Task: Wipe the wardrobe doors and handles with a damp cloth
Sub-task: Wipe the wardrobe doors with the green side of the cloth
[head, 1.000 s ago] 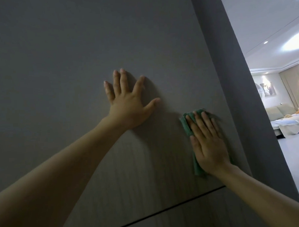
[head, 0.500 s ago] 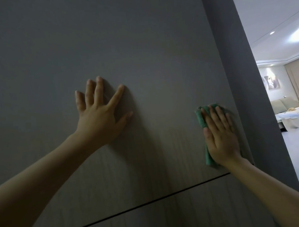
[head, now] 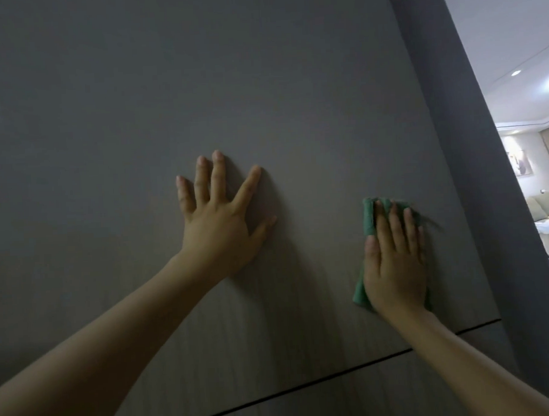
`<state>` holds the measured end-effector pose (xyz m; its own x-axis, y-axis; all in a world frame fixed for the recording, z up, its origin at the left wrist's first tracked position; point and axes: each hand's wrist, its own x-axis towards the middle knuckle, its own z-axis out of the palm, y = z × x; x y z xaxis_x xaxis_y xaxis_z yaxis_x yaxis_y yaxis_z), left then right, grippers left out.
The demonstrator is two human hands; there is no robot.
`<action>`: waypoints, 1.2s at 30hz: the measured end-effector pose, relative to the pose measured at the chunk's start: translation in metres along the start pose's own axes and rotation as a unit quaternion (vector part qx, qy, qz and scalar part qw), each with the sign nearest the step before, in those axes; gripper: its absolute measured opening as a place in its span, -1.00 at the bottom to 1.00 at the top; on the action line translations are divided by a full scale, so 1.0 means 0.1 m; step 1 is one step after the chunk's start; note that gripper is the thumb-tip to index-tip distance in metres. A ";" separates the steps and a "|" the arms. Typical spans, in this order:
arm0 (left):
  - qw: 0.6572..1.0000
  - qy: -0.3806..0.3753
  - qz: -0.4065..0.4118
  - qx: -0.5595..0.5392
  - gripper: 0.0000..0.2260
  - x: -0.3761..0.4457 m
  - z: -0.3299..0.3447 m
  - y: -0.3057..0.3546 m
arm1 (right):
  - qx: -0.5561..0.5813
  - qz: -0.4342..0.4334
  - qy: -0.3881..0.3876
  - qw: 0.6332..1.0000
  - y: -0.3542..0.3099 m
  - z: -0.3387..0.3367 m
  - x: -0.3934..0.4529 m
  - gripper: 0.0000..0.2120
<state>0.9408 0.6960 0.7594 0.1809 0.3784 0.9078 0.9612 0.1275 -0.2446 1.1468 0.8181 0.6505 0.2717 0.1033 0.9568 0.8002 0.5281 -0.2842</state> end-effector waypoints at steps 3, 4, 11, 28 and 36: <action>1.000 -0.003 0.001 0.008 -0.26 0.00 0.01 -0.01 | -0.002 -0.121 -0.022 0.992 -0.23 0.02 -0.15 -0.50; 1.000 0.003 0.002 0.007 -0.27 0.00 0.01 -0.01 | 0.000 -0.178 -0.041 0.983 -0.23 -0.01 -0.15 -0.50; 1.000 0.011 0.007 0.002 -0.29 0.01 0.03 -0.02 | -0.008 -0.063 0.007 0.998 -0.22 0.03 0.19 -0.51; 0.996 0.072 -0.030 -0.045 -0.45 -0.34 -0.25 -0.69 | 0.011 -0.159 -0.014 0.987 -1.04 0.13 -0.29 -0.50; 0.998 0.028 -0.054 -0.021 -0.40 -0.51 -0.24 -0.94 | 0.016 -0.154 -0.018 0.988 -0.97 0.13 0.27 -0.50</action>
<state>0.8463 0.6422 0.7441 0.0860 0.3132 0.9458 0.9834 0.1257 -0.1310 1.0698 0.7810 0.7045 -0.0022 -0.0363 0.9993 0.8240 0.5662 0.0224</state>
